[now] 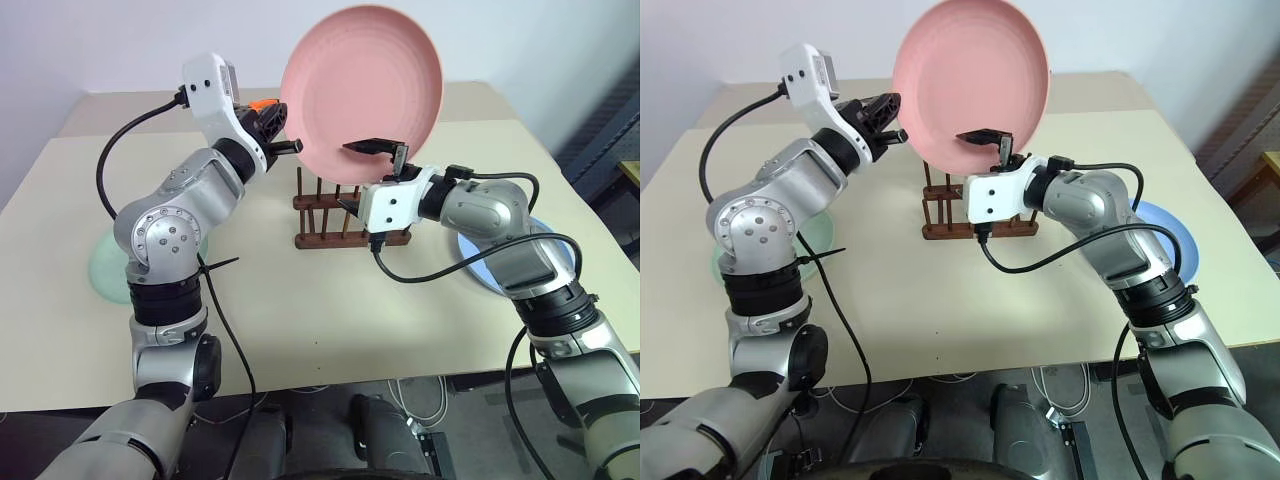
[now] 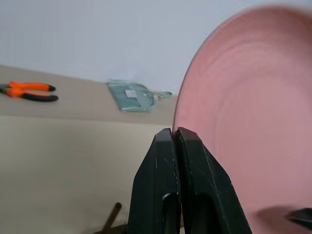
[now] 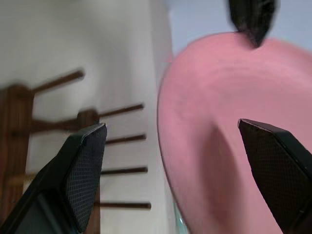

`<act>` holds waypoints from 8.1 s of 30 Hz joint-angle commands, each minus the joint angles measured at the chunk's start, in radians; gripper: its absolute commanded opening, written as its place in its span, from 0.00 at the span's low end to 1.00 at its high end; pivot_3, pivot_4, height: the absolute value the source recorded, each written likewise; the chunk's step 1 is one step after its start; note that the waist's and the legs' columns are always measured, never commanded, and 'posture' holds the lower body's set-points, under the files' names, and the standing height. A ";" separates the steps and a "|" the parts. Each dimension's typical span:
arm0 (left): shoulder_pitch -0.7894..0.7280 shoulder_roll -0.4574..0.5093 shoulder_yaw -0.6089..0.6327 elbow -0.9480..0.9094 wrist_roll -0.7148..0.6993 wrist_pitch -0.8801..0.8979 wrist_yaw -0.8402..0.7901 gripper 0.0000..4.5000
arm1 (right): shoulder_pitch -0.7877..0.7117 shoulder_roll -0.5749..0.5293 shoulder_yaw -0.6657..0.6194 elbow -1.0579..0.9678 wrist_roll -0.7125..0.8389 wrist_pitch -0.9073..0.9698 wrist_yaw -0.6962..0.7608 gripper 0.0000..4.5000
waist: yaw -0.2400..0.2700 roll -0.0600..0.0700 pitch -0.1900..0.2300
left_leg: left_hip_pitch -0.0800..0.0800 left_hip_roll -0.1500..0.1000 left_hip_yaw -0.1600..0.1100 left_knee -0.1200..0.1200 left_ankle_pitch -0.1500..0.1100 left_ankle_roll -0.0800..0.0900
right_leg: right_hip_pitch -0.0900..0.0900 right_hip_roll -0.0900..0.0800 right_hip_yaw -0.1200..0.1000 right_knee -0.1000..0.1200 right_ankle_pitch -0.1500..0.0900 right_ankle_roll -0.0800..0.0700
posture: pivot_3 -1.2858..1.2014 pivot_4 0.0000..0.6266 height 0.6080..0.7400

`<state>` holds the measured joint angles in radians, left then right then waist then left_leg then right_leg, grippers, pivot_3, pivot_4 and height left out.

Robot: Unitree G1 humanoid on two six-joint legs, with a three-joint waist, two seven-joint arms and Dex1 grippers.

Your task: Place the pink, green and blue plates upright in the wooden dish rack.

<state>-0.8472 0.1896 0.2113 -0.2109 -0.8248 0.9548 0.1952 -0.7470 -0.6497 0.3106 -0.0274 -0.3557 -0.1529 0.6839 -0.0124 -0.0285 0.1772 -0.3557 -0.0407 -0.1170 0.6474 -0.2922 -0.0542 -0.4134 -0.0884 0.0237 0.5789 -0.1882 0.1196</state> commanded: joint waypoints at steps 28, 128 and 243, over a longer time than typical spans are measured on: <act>0.447 0.415 -0.229 -0.238 0.177 -0.367 -0.820 0.61 | 0.021 0.298 -0.793 -0.321 1.322 1.066 -0.431 0.00 | -0.001 0.005 0.002 | 0.000 0.001 0.000 -0.001 -0.001 0.002 | 0.000 0.000 0.001 -0.001 -0.002 -0.006 | 0.52 0.24 1.00; -0.103 0.052 0.211 -0.223 0.272 0.162 -0.168 0.33 | -0.093 0.182 0.035 0.030 0.058 0.026 -0.036 0.00 | -0.005 -0.001 0.004 | -0.002 0.001 0.000 -0.002 0.001 -0.002 | -0.004 0.001 0.000 0.001 0.001 -0.001 | 0.52 0.24 1.00; 0.778 0.426 -0.116 -0.077 0.558 -0.660 -0.875 0.91 | -0.154 0.778 -0.567 -0.196 1.550 1.088 -1.015 0.02 | -0.008 0.011 0.006 | -0.003 0.005 0.000 -0.003 -0.002 0.005 | -0.007 0.005 0.001 0.003 -0.002 -0.010 | 0.52 0.24 1.00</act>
<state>-0.0753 0.6098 0.0698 -0.2458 -0.2654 0.3144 -0.6843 -0.8950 0.1190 -0.2574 -0.2066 1.1646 0.9518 -0.3140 -0.0202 -0.0172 0.1827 -0.3585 -0.0356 -0.1168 0.6439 -0.2945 -0.0492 -0.4211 -0.0833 0.0249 0.5817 -0.1897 0.1097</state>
